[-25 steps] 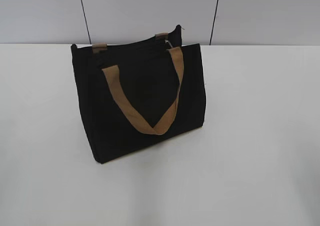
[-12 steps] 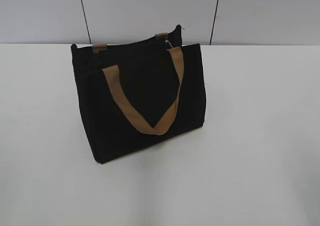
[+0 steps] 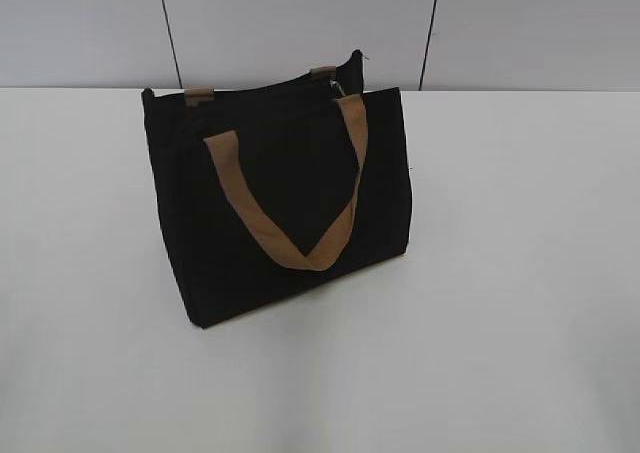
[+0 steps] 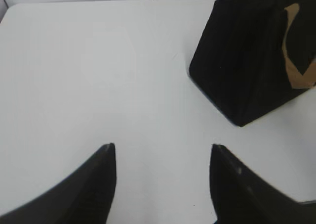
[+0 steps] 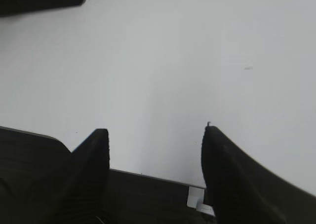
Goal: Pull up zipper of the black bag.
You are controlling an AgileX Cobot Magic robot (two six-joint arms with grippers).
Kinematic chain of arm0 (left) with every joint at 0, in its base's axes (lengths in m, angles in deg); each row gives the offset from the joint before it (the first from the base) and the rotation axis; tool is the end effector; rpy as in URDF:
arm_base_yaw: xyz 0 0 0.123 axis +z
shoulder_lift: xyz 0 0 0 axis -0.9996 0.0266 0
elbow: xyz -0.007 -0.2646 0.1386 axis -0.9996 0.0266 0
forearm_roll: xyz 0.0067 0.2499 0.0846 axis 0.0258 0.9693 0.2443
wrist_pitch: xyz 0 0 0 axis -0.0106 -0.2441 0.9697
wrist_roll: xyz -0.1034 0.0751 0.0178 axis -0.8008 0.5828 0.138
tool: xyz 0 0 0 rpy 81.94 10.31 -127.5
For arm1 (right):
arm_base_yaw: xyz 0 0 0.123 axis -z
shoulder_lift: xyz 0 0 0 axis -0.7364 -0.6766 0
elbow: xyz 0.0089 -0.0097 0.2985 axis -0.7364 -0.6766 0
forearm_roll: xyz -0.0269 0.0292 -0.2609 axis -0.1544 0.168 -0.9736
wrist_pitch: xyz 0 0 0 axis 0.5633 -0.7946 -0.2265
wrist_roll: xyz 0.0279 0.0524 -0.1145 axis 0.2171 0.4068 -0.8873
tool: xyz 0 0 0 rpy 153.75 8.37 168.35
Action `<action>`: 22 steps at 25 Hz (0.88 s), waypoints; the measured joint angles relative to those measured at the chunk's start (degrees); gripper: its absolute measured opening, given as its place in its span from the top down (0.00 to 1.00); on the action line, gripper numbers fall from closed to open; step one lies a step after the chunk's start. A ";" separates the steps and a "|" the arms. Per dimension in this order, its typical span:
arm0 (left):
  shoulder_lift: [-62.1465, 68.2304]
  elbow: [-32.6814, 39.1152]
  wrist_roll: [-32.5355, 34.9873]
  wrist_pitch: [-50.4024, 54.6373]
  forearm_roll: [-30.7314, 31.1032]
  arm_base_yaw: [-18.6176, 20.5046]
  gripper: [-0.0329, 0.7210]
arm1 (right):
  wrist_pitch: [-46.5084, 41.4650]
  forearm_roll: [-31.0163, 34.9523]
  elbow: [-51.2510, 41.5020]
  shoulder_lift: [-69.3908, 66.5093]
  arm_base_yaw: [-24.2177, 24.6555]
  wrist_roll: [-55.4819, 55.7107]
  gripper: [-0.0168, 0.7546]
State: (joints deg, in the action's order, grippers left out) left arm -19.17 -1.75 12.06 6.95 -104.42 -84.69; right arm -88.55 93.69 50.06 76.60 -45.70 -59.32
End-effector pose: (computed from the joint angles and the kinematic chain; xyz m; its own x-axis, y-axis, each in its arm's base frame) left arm 0.0229 -0.0274 0.2805 -0.4164 0.0799 -0.9057 0.1826 0.9832 0.0028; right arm 0.0455 0.0199 0.2493 -0.5895 -0.1896 -0.7852 -0.2285 0.9715 -0.0631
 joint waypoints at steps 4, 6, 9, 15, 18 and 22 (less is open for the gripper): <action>-1.38 -0.01 2.98 0.46 -2.31 -2.14 0.36 | -0.11 0.11 -0.12 1.51 -1.09 -0.44 0.39; -1.38 -0.01 3.50 0.46 -2.55 -2.40 0.36 | -0.11 0.24 -0.12 1.65 -1.99 -0.57 0.39; -1.38 -0.01 3.75 0.46 -2.65 -2.40 0.36 | -0.11 0.35 -0.12 2.33 -2.47 -0.62 0.39; -1.38 -0.01 -0.02 0.24 -0.29 -1.22 0.38 | -0.11 -0.33 -0.12 2.60 -3.26 0.61 0.39; -1.38 -0.01 -0.82 0.12 0.53 0.74 0.43 | -0.11 -1.09 -0.12 2.65 -3.26 1.31 0.39; -1.38 -0.01 -0.32 0.12 0.64 2.70 0.44 | -0.11 -2.07 -0.12 2.65 -3.26 -0.47 0.39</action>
State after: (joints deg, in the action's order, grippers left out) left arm -20.55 -1.75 11.74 7.07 -103.78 -81.99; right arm -88.66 91.62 49.94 79.25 -48.97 -59.78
